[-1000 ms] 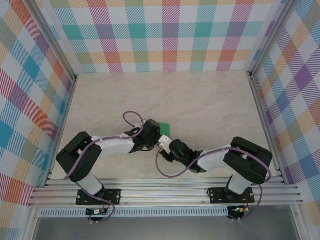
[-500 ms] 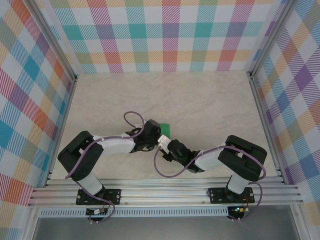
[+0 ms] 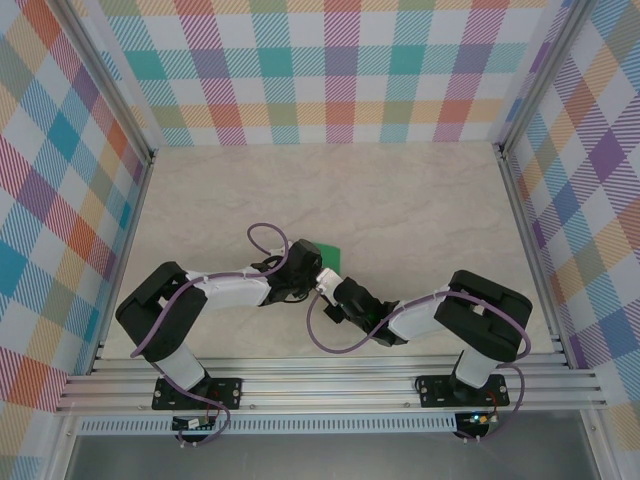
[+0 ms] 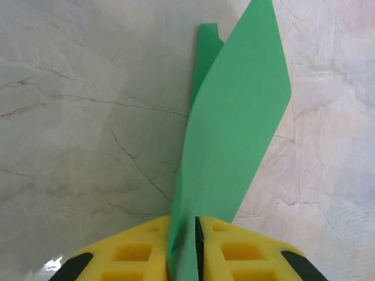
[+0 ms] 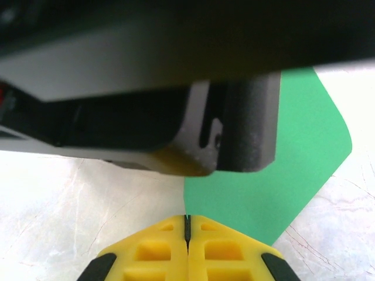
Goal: Fold a paper plane with a square sheet of paper (pick it up from the middle)
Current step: Fold the wing for the fifth time at the center of the table.
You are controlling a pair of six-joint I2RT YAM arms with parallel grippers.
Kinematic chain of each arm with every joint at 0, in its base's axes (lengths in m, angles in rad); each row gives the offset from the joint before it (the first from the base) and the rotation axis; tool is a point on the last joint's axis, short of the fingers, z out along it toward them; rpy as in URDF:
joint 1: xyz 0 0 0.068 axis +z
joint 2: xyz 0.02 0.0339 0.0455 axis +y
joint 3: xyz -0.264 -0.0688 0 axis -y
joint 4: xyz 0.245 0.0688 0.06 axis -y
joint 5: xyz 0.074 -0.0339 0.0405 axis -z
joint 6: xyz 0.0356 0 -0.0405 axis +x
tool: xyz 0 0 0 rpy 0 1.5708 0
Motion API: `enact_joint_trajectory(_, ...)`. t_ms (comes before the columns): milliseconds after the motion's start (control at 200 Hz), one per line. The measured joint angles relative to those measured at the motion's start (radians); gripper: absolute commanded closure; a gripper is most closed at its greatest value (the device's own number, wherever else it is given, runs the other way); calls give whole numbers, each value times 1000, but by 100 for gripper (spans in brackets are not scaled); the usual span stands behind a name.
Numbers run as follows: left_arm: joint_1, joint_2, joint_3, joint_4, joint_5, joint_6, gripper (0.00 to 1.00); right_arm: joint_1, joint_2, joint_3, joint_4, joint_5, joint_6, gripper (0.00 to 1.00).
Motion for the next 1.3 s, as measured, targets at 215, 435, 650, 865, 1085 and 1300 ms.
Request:
enact_joint_trajectory(215,0,-37,-1,-44,-36,19,42,-50,-21,0,6,-93,78,100)
enact_joint_trajectory(435,29,-102,-12,-20,-20,42,27,-117,-49,-26,4,-226,137,100)
enact_joint_trajectory(650,93,-49,17,11,88,87,27,-127,-49,-32,-6,-277,145,100)
enact_joint_trajectory(865,112,-4,24,5,144,91,27,-129,-49,-34,-6,-283,145,100)
enact_joint_trajectory(1085,125,54,66,-2,188,108,44,-129,-60,-53,-6,-279,145,100)
enact_joint_trajectory(1300,128,138,137,-28,235,157,66,-129,-89,-61,-12,-257,145,98)
